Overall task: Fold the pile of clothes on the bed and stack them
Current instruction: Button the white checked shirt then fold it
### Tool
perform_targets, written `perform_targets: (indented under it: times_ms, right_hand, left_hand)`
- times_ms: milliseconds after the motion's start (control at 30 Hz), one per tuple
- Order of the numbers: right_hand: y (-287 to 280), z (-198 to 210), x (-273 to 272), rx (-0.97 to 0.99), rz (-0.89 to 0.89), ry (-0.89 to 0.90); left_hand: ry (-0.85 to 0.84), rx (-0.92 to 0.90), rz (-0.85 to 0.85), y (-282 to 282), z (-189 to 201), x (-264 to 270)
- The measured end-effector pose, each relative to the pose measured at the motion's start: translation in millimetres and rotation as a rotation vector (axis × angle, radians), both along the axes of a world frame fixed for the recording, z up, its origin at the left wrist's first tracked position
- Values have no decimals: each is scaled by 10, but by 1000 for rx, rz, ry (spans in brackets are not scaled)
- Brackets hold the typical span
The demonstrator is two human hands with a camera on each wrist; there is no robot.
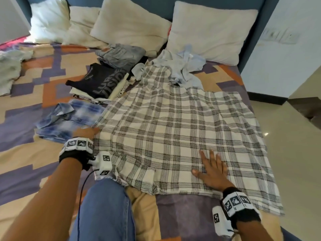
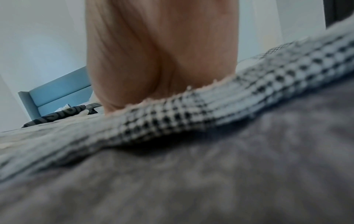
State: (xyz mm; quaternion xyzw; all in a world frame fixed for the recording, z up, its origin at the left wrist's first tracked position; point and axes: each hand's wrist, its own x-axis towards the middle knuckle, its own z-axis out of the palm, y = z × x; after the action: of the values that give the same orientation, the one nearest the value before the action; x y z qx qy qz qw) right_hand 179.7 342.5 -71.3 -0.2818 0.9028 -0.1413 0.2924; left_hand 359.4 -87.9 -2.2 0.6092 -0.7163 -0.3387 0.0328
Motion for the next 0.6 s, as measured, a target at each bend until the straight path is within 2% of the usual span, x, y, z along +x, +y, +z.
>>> perform_targets:
  times_ms: [67, 167, 300, 400, 467, 533, 600]
  right_hand:
    - [-4, 17, 12, -5, 1, 7]
    - [6, 64, 31, -7, 2, 9]
    - [86, 186, 51, 37, 58, -20]
    - [249, 281, 75, 24, 120, -105]
    - [394, 386, 98, -59, 108, -184]
    - [549, 483, 92, -172, -1, -219]
    - [670, 533, 27, -254, -176, -155]
  left_hand:
    - [-28, 15, 14, 4, -1, 138]
    - [77, 28, 44, 94, 132, 234]
    - [122, 35, 10, 382, 447, 165]
    - [186, 61, -142, 787, 532, 69]
    - [205, 139, -237, 1122, 527, -42]
    - [257, 184, -356, 1502, 487, -175]
    - [248, 171, -524, 1812, 351, -335]
